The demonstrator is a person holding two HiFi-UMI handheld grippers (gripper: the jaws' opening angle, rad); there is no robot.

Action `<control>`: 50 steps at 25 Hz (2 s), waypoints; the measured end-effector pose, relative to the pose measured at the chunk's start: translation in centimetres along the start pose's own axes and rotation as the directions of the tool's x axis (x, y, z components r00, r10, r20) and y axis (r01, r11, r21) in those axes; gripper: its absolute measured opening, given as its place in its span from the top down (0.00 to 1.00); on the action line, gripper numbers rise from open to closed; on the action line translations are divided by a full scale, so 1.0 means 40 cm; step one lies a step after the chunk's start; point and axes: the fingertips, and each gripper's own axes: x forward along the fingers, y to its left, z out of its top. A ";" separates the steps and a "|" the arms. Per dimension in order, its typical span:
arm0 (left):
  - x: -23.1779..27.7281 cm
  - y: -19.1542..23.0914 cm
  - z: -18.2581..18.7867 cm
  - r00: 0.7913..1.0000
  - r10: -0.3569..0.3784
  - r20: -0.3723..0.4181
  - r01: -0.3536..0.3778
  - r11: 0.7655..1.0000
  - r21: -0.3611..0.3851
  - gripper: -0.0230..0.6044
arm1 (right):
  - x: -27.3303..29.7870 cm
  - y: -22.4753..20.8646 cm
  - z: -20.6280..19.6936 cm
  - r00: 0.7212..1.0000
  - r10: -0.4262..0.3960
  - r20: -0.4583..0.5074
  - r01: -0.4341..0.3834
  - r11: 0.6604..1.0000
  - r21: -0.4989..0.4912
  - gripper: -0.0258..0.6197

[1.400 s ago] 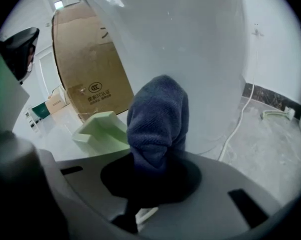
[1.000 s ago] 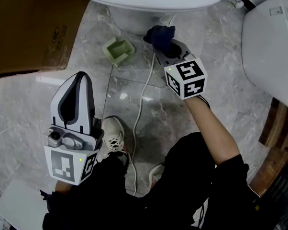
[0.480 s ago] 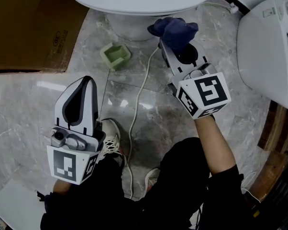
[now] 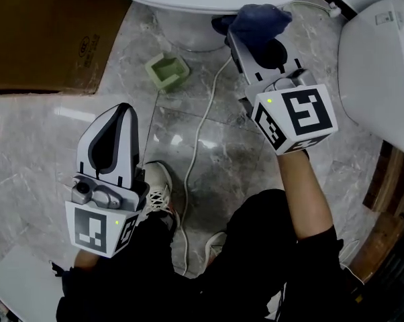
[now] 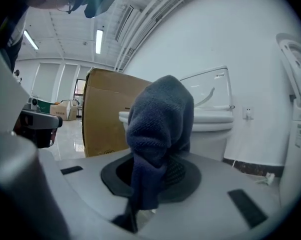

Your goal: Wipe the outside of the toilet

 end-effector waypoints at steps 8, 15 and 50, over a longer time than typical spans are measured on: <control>-0.010 0.014 -0.007 1.000 0.001 -0.003 -0.001 1.000 0.004 0.97 | 0.036 0.000 -0.055 0.999 -0.003 -0.050 0.002 1.000 -0.022 0.86; 0.004 0.027 -0.016 1.000 0.000 -0.011 0.000 1.000 -0.009 0.97 | 0.075 -0.008 -0.127 0.995 0.001 -0.103 -0.001 1.000 -0.002 0.86; 0.042 0.098 -0.080 0.997 0.005 -0.077 -0.009 0.999 -0.050 0.97 | 0.194 -0.062 -0.533 0.932 -0.009 -0.362 0.037 0.997 0.069 0.86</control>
